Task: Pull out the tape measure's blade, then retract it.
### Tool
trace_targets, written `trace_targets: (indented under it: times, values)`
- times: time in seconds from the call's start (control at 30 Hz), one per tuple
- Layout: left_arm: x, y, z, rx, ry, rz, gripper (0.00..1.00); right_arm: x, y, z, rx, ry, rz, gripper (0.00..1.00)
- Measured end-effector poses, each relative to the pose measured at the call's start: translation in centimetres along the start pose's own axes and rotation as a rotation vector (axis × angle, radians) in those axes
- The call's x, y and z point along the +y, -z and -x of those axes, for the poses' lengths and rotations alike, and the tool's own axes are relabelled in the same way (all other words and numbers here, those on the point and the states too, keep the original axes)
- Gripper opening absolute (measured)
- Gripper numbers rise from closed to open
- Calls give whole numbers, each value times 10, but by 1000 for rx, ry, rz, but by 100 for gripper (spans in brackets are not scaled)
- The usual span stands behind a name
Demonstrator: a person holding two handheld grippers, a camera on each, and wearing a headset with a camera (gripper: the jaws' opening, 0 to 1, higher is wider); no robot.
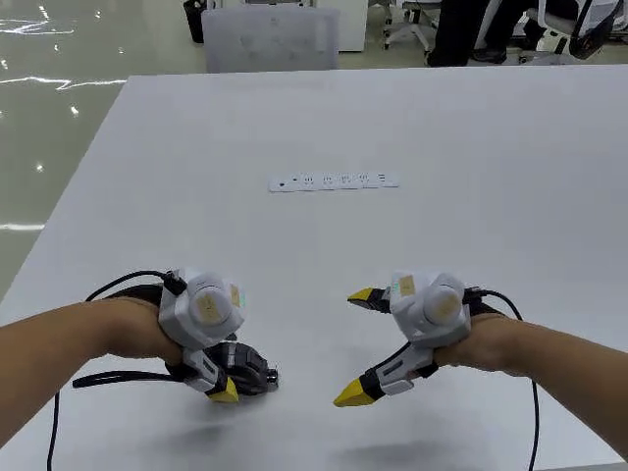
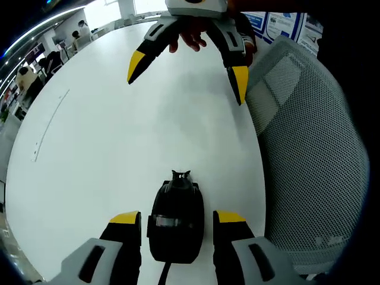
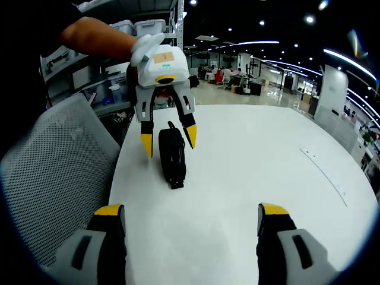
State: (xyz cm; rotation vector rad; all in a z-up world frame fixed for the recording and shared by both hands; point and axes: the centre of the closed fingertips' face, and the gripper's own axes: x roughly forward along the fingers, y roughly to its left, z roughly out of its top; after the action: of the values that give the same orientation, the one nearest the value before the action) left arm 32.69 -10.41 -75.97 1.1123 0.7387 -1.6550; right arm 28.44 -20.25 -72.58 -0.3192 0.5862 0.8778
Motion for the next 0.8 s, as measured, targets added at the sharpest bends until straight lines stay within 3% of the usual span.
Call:
trace_targets:
  times: [0.1, 0.17, 0.2, 0.47, 0.8]
  values:
    - [-3, 2, -3, 12, 14, -17, 41, 2, -1, -6, 5, -9, 3, 93]
    - [6, 3, -3, 21, -33, -36, 34, 2, -2, -10, 6, -11, 3, 92]
    - [2, 3, -4, 20, -11, -18, 34, 2, -3, -12, 4, -12, 3, 91]
    - [-1, 2, -4, 6, 12, -18, 33, 6, -6, -30, 10, -37, 11, 87]
    - [-2, 2, -4, 2, -2, -6, 33, 18, -3, -62, 37, -90, 27, 71]
